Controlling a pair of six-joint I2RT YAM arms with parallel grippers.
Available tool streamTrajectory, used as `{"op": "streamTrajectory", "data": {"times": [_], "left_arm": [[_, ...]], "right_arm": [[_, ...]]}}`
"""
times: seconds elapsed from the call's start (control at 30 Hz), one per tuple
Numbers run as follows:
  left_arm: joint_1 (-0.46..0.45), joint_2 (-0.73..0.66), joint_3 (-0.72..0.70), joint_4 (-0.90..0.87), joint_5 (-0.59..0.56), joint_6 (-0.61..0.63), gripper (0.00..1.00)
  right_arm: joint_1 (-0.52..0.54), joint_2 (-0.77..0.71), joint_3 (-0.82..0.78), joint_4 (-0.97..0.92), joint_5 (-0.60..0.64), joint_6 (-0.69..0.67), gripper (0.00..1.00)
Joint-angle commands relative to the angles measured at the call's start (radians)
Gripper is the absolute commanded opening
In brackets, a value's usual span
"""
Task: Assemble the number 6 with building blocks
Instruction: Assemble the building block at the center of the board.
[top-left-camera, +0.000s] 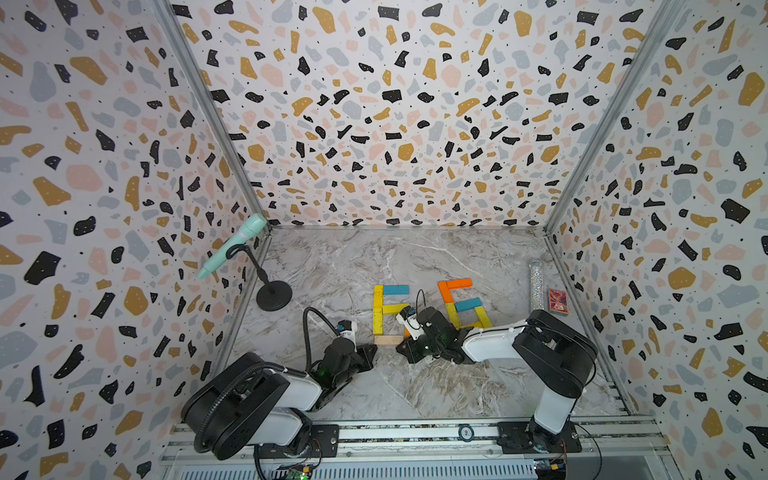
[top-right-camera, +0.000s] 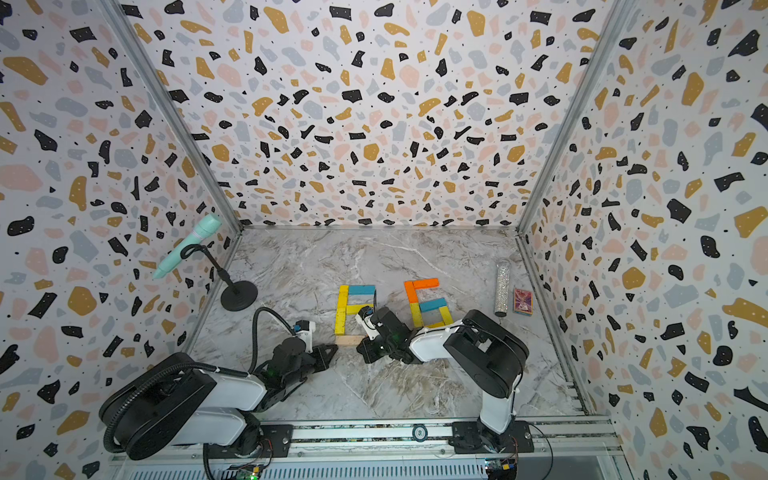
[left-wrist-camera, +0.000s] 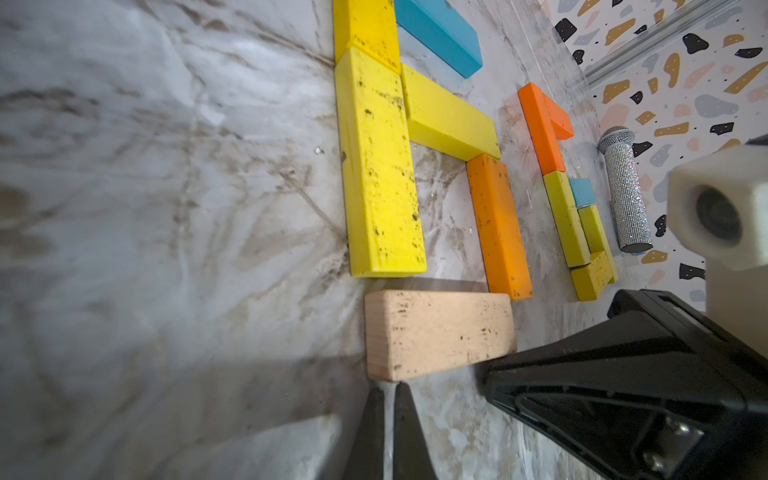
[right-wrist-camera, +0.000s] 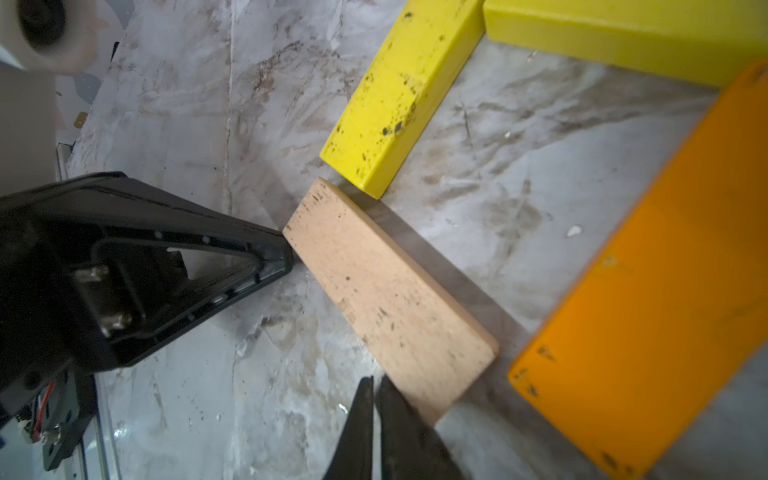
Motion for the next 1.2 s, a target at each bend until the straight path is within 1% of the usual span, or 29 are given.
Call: {"op": "streamTrajectory", "data": {"times": [0.0,0.3,0.53,0.7,0.8,0.9,1.03,1.1,1.17], "left_arm": [[0.0,0.027,-0.037,-0.138,-0.018,0.014,0.0],[0.0,0.024,-0.029,-0.151,-0.023,0.025,0.0],[-0.001,0.025,-0.031,-0.147,-0.028,0.027,0.0],[0.0,-0.001,-0.033,-0.153,-0.02,0.017,0.0],[-0.001,-0.064,-0.014,-0.202,-0.012,0.013,0.0],[0.0,-0.177,0.018,-0.293,-0.022,0.011,0.0],[0.001,-0.337,0.035,-0.419,-0.102,0.012,0.0],[0.005,-0.365,0.034,-0.448,-0.13,0.027,0.0],[0.007,-0.362,0.031,-0.445,-0.118,0.035,0.0]], "right_arm": [[-0.006,0.019,0.012,-0.082,0.039,-0.007,0.1],[-0.006,0.007,0.008,-0.089,0.044,-0.005,0.1],[-0.007,-0.031,-0.006,-0.087,0.053,0.0,0.12],[-0.006,-0.076,-0.01,-0.075,0.031,0.008,0.12],[-0.015,-0.129,-0.004,-0.102,0.041,0.004,0.12],[-0.048,-0.192,-0.016,-0.126,0.044,0.007,0.12],[-0.114,-0.239,-0.04,-0.154,0.048,0.007,0.13],[-0.144,-0.239,-0.05,-0.157,0.044,0.003,0.13],[-0.165,-0.232,-0.058,-0.154,0.04,-0.004,0.13]]}}
